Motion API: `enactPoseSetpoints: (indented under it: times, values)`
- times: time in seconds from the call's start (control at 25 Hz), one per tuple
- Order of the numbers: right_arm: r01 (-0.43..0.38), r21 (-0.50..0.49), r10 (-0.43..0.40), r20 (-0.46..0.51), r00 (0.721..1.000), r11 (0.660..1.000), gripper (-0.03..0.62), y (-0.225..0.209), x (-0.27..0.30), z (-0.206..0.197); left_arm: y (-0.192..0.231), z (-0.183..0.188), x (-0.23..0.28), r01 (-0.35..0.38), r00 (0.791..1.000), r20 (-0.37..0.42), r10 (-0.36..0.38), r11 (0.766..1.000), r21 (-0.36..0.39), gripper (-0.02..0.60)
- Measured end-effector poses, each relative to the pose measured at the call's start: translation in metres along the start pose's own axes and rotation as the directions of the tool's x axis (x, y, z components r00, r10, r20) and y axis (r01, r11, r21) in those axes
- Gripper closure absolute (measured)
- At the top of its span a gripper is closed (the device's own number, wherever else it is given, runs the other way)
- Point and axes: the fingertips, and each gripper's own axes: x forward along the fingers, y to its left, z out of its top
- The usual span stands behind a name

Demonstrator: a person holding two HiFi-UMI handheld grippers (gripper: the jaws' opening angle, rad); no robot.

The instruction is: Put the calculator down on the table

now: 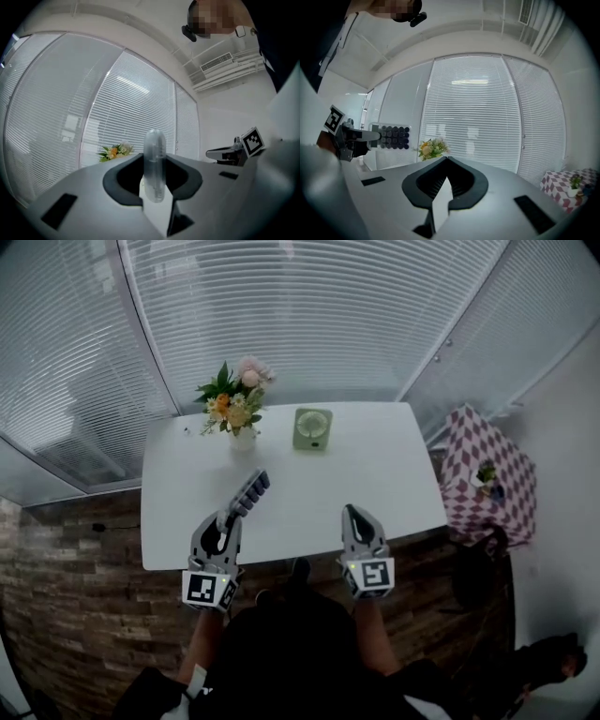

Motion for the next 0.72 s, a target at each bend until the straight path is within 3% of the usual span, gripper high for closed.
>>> enactPoseSetpoints:
  times: [0.48,0.72]
  values:
    - [-0.015,0.026,0.015,-0.002,1.000,1.000,0.588,-0.049,0.057,-0.002,0.000,0.009,0.070,-0.020,1.000,-0.021,0.022,0.996,0.090,0.482]
    - [-0.039,0.033,0.039,-0.003,0.999,0.999,0.588,-0.054,0.072,-0.007,0.006,0.005,0.088,-0.001,1.000,0.001,0.001,0.999,-0.046,0.482]
